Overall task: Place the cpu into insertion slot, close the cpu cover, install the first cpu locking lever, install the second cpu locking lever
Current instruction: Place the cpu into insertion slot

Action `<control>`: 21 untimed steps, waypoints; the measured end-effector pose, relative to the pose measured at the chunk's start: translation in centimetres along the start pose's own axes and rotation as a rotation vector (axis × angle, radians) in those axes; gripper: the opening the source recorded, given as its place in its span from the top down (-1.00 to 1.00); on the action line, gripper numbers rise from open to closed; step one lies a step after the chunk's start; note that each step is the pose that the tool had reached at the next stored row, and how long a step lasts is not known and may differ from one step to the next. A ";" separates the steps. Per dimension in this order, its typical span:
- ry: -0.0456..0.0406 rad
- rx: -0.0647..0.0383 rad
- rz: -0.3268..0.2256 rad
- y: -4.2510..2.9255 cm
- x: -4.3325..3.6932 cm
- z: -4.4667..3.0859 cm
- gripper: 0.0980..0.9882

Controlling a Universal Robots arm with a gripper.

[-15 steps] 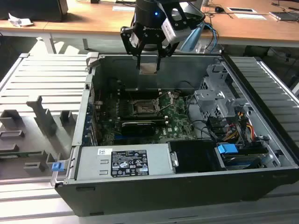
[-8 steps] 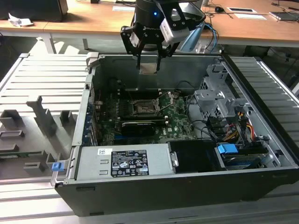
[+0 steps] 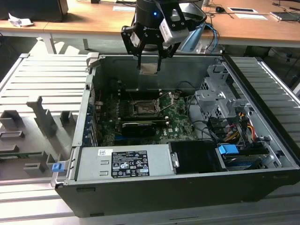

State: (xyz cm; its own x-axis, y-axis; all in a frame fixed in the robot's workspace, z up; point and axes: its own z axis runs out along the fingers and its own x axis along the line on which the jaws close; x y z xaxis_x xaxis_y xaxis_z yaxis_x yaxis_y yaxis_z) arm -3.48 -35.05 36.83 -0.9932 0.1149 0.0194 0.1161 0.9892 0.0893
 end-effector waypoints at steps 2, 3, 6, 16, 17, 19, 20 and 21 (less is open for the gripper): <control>-0.0012 0.000 0.014 0.00 0.00 0.01 0.03; -0.0016 0.000 0.017 0.00 0.00 0.02 0.03; -0.0023 0.000 0.026 0.00 0.00 0.03 0.03; -0.0054 -0.001 0.060 0.00 0.00 0.06 0.03; -0.0058 -0.001 0.065 -0.01 0.00 0.06 0.03; -0.0070 -0.002 0.078 -0.01 0.00 0.07 0.03; -0.0072 -0.002 0.080 -0.01 0.00 0.07 0.03; -0.0074 -0.002 0.082 -0.01 0.00 0.07 0.03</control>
State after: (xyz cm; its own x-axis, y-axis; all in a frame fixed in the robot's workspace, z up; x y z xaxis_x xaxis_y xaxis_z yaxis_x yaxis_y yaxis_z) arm -3.47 -35.05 36.76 -0.9803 0.1965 0.0193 0.1974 0.9762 0.0893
